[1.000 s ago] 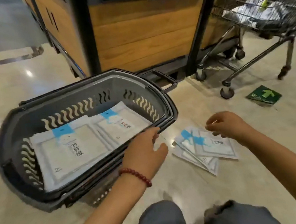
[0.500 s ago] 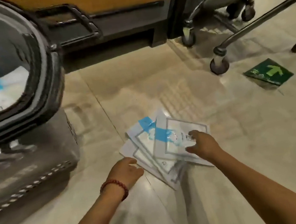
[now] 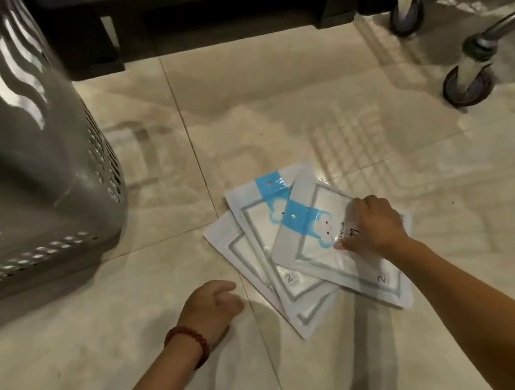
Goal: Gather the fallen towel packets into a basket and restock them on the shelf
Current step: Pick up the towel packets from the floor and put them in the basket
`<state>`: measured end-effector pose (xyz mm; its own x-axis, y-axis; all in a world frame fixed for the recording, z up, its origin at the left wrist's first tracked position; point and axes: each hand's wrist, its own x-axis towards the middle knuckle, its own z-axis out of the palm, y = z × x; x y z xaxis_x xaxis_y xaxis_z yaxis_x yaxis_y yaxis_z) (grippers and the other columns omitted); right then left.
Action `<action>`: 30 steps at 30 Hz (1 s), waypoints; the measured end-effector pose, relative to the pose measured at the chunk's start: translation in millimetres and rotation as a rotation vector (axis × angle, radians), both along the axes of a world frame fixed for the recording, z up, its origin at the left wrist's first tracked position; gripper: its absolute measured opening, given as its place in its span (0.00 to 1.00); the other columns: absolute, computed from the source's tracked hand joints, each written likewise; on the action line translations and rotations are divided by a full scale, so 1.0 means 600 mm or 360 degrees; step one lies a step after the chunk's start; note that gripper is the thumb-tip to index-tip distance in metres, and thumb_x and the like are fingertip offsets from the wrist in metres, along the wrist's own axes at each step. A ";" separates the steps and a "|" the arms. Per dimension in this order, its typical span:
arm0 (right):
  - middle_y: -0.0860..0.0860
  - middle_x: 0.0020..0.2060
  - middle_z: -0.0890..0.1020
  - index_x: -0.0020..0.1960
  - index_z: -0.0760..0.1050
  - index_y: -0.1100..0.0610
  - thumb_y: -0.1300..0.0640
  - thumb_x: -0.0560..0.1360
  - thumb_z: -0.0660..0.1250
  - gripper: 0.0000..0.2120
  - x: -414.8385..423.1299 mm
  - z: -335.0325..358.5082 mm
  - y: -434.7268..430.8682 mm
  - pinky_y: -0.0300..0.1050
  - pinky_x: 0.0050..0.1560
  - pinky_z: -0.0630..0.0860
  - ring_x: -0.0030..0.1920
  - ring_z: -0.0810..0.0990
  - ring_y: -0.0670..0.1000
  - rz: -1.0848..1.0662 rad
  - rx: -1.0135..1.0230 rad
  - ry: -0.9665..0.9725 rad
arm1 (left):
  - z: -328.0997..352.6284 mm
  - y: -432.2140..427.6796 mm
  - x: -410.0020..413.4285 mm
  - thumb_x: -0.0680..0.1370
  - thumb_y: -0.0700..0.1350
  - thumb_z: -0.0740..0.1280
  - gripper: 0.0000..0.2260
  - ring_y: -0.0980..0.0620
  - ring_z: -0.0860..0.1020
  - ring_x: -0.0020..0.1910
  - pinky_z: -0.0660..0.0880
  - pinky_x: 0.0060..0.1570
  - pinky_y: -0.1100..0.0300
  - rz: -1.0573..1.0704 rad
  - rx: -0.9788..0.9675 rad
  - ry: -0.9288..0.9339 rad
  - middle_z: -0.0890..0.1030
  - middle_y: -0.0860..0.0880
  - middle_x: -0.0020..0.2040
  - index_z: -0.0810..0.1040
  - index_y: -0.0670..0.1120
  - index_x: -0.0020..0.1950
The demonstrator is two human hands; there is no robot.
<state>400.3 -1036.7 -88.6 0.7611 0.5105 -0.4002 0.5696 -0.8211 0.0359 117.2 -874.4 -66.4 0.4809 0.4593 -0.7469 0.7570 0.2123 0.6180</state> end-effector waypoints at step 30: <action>0.57 0.64 0.71 0.67 0.62 0.63 0.43 0.66 0.75 0.40 -0.154 0.025 0.004 0.51 0.62 0.69 0.66 0.68 0.59 -0.0761 0.0413 0.0289 | 0.050 0.056 0.010 0.69 0.39 0.75 0.10 0.47 0.82 0.42 0.78 0.43 0.53 0.0521 -0.0085 -0.0285 0.84 0.47 0.42 0.80 0.46 0.47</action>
